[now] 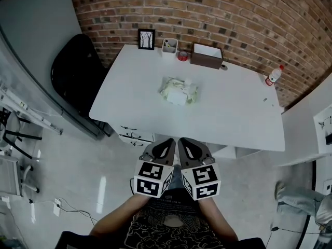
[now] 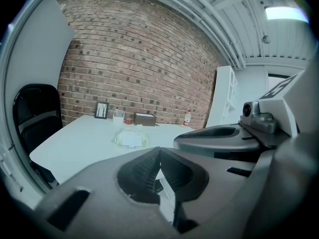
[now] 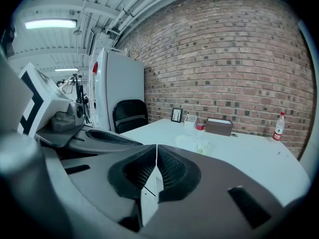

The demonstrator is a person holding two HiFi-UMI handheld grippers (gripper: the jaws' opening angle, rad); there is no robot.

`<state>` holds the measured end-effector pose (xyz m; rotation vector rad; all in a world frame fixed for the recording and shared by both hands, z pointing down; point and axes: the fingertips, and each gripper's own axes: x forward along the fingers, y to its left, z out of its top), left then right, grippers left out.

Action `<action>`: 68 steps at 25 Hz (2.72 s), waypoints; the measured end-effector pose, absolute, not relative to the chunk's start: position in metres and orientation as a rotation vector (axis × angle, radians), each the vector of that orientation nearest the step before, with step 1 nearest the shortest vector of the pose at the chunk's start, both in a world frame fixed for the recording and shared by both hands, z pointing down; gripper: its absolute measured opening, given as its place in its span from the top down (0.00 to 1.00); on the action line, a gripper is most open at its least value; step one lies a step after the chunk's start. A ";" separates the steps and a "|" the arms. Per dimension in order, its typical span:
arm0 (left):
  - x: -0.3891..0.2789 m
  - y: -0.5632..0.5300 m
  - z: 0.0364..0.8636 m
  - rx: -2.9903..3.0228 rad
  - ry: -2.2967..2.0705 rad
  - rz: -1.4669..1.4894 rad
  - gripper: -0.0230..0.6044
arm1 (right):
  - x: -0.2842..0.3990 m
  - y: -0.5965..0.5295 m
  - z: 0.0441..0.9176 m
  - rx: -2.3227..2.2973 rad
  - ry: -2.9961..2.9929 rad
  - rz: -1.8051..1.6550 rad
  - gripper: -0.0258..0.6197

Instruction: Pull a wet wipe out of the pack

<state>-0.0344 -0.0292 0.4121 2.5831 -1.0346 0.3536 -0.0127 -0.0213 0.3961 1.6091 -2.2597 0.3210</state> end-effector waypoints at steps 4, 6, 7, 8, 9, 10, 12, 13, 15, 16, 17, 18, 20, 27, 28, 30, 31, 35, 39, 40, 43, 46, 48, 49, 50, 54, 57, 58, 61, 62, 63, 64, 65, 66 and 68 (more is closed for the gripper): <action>-0.030 -0.044 0.413 2.591 -1.034 0.370 0.94 | -0.007 -0.036 0.399 1.616 -2.265 0.335 0.93; -0.026 -0.054 0.415 2.592 -1.034 0.382 0.94 | -0.003 -0.046 0.400 1.619 -2.268 0.340 0.93; -0.024 -0.059 0.416 2.592 -1.033 0.389 0.94 | 0.000 -0.052 0.401 1.623 -2.268 0.342 0.93; -0.022 -0.065 0.417 2.592 -1.032 0.394 0.94 | 0.003 -0.058 0.401 1.627 -2.269 0.345 0.93; -0.020 -0.071 0.417 2.594 -1.032 0.399 0.94 | 0.005 -0.064 0.402 1.630 -2.270 0.350 0.93; -0.017 -0.078 0.418 2.595 -1.031 0.403 0.94 | 0.008 -0.070 0.403 1.633 -2.271 0.357 0.93; -0.012 -0.091 0.419 2.598 -1.028 0.413 0.94 | 0.014 -0.083 0.405 1.638 -2.268 0.371 0.93; -0.009 -0.098 0.420 2.598 -1.025 0.419 0.94 | 0.017 -0.090 0.407 1.640 -2.265 0.376 0.93; -0.004 -0.112 0.423 2.594 -1.020 0.430 0.94 | 0.025 -0.103 0.408 1.645 -2.259 0.384 0.93; -0.001 -0.119 0.424 2.590 -1.018 0.435 0.94 | 0.029 -0.110 0.409 1.647 -2.259 0.388 0.93; 0.002 -0.127 0.426 2.587 -1.017 0.439 0.94 | 0.033 -0.116 0.410 1.647 -2.259 0.391 0.93; 0.006 -0.134 0.427 2.586 -1.015 0.443 0.94 | 0.038 -0.123 0.411 1.645 -2.257 0.394 0.93; 0.014 -0.146 0.429 2.588 -1.010 0.456 0.94 | 0.046 -0.135 0.415 1.641 -2.249 0.404 0.93; 0.037 -0.188 0.438 2.562 -1.003 0.465 0.94 | 0.068 -0.177 0.424 1.619 -2.249 0.418 0.93; 0.040 -0.193 0.440 2.560 -1.005 0.469 0.94 | 0.071 -0.182 0.425 1.616 -2.250 0.420 0.93; 0.044 -0.202 0.445 2.553 -1.007 0.480 0.94 | 0.077 -0.192 0.429 1.612 -2.249 0.423 0.93; 0.046 -0.205 0.447 2.548 -1.008 0.487 0.94 | 0.079 -0.197 0.431 1.613 -2.249 0.426 0.93; 0.048 -0.216 0.456 2.529 -1.012 0.518 0.94 | 0.084 -0.213 0.439 1.614 -2.255 0.453 0.93; 0.051 -0.228 0.466 2.512 -1.012 0.534 0.94 | 0.088 -0.228 0.448 1.614 -2.254 0.466 0.93; 0.051 -0.230 0.468 2.509 -1.015 0.539 0.94 | 0.089 -0.232 0.450 1.612 -2.255 0.471 0.93; 0.054 -0.239 0.473 2.502 -1.025 0.546 0.94 | 0.091 -0.240 0.458 1.606 -2.252 0.490 0.93; 0.056 -0.248 0.478 2.492 -1.030 0.551 0.94 | 0.094 -0.248 0.466 1.606 -2.243 0.509 0.93; 0.056 -0.253 0.481 2.484 -1.035 0.554 0.94 | 0.095 -0.253 0.470 1.600 -2.240 0.523 0.93; 0.056 -0.255 0.482 2.479 -1.038 0.556 0.94 | 0.096 -0.256 0.472 1.598 -2.238 0.530 0.93; 0.056 -0.258 0.484 2.474 -1.041 0.557 0.94 | 0.097 -0.258 0.473 1.596 -2.236 0.535 0.93; 0.056 -0.269 0.490 2.456 -1.045 0.566 0.94 | 0.100 -0.269 0.480 1.593 -2.229 0.558 0.92; 0.057 -0.275 0.494 2.447 -1.046 0.570 0.94 | 0.101 -0.275 0.485 1.588 -2.220 0.579 0.91; 0.058 -0.276 0.495 2.447 -1.045 0.570 0.94 | 0.102 -0.277 0.487 1.585 -2.219 0.589 0.89; 0.060 -0.278 0.500 2.440 -1.038 0.569 0.94 | 0.102 -0.282 0.493 1.582 -2.219 0.621 0.85; 0.060 -0.279 0.502 2.435 -1.038 0.569 0.94 | 0.102 -0.284 0.495 1.582 -2.217 0.629 0.85; 0.059 -0.280 0.503 2.431 -1.038 0.569 0.94 | 0.102 -0.285 0.497 1.581 -2.215 0.638 0.85; 0.059 -0.281 0.504 2.428 -1.039 0.569 0.94 | 0.102 -0.286 0.499 1.578 -2.211 0.648 0.85; 0.058 -0.283 0.504 2.427 -1.041 0.568 0.94 | 0.102 -0.287 0.501 1.574 -2.206 0.659 0.85; 0.058 -0.284 0.504 2.427 -1.042 0.568 0.94 | 0.101 -0.288 0.503 1.570 -2.201 0.668 0.85; 0.057 -0.285 0.504 2.426 -1.042 0.574 0.94 | 0.101 -0.289 0.505 1.566 -2.199 0.677 0.85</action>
